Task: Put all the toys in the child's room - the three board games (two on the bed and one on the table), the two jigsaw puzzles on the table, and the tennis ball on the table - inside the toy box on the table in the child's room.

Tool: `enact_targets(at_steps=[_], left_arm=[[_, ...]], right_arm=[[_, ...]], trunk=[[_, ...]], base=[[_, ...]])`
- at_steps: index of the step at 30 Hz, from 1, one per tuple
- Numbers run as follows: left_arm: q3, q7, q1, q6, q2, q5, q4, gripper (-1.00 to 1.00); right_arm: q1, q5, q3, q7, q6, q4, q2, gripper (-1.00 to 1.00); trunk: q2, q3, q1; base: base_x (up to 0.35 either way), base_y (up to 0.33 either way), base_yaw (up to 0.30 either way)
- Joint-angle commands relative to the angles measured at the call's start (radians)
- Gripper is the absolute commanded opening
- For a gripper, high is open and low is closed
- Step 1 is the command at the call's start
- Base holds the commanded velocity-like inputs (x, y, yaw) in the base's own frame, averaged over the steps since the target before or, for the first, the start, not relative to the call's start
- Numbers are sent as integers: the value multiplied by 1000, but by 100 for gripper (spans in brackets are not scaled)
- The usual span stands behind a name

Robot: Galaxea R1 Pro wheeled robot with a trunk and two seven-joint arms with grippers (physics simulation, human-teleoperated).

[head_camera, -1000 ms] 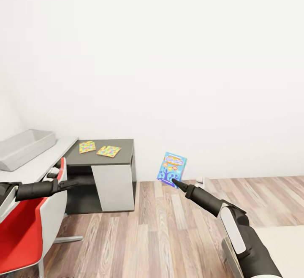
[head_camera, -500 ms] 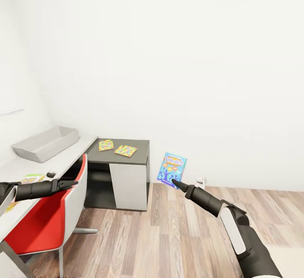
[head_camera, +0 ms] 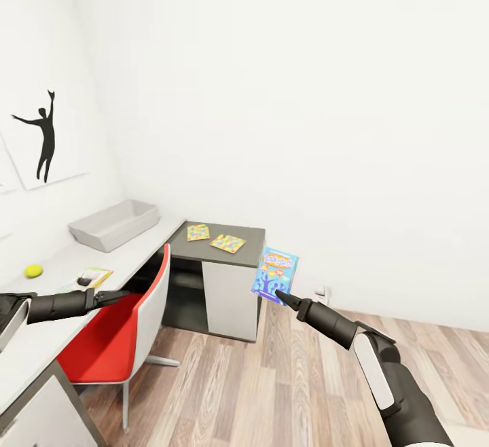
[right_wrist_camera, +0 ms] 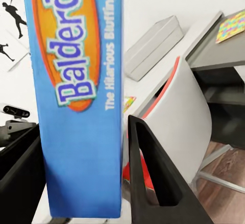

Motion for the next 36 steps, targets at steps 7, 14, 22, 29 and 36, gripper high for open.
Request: enact_targets(at_steps=[7, 14, 22, 29, 36], left_arm=[[0, -1, -1, 9, -2, 3, 0, 100], [-24, 1, -1, 10, -2, 3, 0, 100], [-39, 5, -1, 10, -3, 2, 0, 100], [-39, 6, -1, 10, -4, 2, 0, 100], [-38, 5, -1, 8, -2, 3, 1, 100]], right_arm=[[-1, -8, 0, -1, 9, 1, 0, -100], [-1, -8, 3, -1, 7, 0, 0, -100], [-1, -8, 3, -2, 3, 0, 0, -100], [-1, -8, 5, -2, 2, -1, 1, -100], [-1, -8, 5, 0, 2, -1, 0, -100]], trunk=[[47, 25, -26], [68, 40, -38], [68, 45, -38], [68, 45, -38], [68, 45, -38]], base=[[0, 0, 266], [0, 0, 266], [0, 0, 220], [0, 0, 86], [3, 0, 265]])
